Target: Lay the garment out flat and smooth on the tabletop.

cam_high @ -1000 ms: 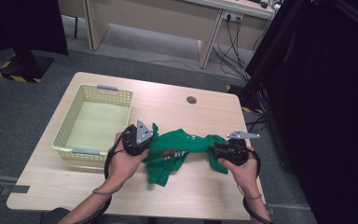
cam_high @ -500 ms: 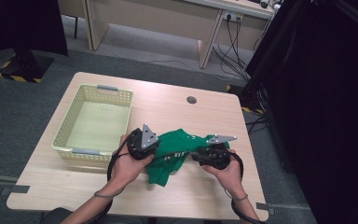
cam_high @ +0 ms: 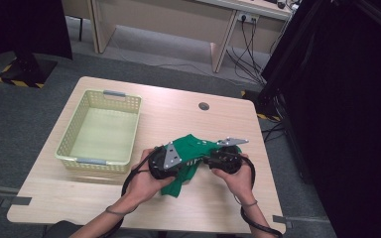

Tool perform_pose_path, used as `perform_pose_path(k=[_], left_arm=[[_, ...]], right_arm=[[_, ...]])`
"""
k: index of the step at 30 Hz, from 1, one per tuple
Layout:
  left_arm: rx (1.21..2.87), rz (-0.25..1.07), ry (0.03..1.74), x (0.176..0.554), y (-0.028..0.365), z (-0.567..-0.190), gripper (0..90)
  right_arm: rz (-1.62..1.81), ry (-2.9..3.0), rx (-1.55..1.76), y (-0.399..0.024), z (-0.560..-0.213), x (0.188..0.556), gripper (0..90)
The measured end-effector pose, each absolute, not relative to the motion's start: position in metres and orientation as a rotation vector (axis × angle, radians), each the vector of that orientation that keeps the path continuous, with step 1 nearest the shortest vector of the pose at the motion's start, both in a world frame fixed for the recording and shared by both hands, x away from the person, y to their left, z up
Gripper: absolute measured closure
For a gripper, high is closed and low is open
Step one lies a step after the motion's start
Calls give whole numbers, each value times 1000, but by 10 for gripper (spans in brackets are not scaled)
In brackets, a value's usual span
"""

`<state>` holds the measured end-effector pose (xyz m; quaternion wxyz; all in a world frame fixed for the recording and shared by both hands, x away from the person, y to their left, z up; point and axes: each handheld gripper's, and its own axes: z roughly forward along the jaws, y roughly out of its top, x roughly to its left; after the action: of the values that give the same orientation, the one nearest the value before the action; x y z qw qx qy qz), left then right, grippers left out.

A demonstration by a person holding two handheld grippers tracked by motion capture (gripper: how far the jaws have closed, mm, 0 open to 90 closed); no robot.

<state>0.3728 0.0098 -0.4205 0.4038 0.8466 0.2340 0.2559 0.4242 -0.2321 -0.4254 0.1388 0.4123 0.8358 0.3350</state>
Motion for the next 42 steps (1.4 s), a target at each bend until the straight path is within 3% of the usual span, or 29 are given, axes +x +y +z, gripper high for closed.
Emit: perform_pose_path(k=[10,23,42], left_arm=[[2222,666,599,383,-3,-435,516],[2255,688,625,391,-3,-439,544],[2252,682,643,393,-3,-438,555]], right_arm=[[979,2537,1092,-210,-437,409,530],[1025,2590,1015,-206,-428,397,532],[985,2609,1018,-180,-451,409,529]])
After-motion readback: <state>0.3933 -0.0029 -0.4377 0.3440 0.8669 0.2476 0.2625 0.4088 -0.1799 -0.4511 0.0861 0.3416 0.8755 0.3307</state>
